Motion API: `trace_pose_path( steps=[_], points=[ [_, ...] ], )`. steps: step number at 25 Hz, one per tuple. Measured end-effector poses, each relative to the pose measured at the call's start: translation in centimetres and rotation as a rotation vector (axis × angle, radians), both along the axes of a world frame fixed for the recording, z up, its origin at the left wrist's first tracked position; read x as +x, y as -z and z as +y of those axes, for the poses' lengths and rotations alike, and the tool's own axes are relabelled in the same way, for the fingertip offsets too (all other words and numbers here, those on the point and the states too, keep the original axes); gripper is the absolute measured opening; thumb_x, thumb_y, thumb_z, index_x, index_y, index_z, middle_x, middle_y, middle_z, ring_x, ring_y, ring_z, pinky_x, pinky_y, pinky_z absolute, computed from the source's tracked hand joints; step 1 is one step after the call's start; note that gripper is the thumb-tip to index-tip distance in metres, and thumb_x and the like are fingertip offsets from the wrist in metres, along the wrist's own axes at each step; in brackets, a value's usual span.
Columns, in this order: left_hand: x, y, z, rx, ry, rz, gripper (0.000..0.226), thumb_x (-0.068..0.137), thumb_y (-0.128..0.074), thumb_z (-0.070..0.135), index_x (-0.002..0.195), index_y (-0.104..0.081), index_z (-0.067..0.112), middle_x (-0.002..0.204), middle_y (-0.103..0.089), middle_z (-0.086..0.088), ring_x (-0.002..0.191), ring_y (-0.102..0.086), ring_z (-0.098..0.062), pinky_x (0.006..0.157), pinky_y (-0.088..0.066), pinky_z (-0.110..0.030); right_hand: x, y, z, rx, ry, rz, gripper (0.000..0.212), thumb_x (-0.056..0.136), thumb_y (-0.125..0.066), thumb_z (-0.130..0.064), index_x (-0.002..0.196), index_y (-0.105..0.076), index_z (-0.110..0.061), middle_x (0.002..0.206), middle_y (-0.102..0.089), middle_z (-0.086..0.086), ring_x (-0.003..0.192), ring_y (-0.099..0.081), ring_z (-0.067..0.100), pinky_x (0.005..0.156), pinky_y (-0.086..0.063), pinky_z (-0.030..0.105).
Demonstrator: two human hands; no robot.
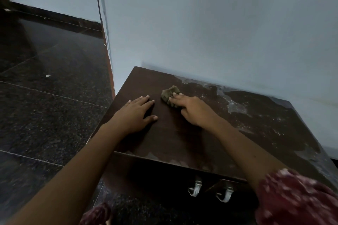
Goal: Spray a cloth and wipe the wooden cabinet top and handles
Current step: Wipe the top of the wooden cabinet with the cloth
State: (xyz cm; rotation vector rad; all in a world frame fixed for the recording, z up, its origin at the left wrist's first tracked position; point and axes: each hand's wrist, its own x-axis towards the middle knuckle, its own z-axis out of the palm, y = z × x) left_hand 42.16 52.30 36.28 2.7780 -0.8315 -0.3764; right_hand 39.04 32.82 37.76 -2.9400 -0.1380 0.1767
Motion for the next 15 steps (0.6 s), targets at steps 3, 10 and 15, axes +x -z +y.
trace_pose_path(
  steps=[3, 10, 15],
  points=[
    [0.3, 0.0, 0.0, -0.008, 0.0, 0.013, 0.067, 0.093, -0.04, 0.046, 0.149, -0.013, 0.024, 0.161, -0.003, 0.001, 0.148, -0.002, -0.015, 0.12, -0.005, -0.037, 5.1, 0.6, -0.7, 0.035, 0.081, -0.009, 0.058, 0.09, -0.042, -0.002, 0.141, -0.036, -0.028, 0.157, -0.024, 0.0, 0.144, -0.024, 0.026, 0.118, -0.022, 0.047],
    [0.5, 0.4, 0.4, -0.035, 0.004, 0.024, 0.066, 0.092, -0.039, 0.048, 0.149, -0.012, 0.026, 0.161, -0.003, 0.002, 0.148, -0.002, -0.014, 0.12, -0.004, -0.036, 9.5, 0.0, -2.9, -0.044, 0.241, -0.027, 0.051, 0.094, -0.039, -0.008, 0.142, -0.036, -0.025, 0.155, -0.027, 0.008, 0.135, -0.036, 0.035, 0.116, -0.028, 0.042],
    [0.0, 0.1, 0.2, 0.008, 0.006, 0.007, 0.066, 0.094, -0.038, 0.047, 0.149, -0.012, 0.023, 0.161, -0.003, 0.0, 0.148, -0.003, -0.016, 0.12, -0.006, -0.039, 5.3, 0.3, -2.5, -0.104, 0.224, -0.039, 0.055, 0.094, -0.037, -0.005, 0.146, -0.028, -0.021, 0.158, -0.02, 0.005, 0.143, -0.024, 0.029, 0.118, -0.023, 0.04]
  ],
)
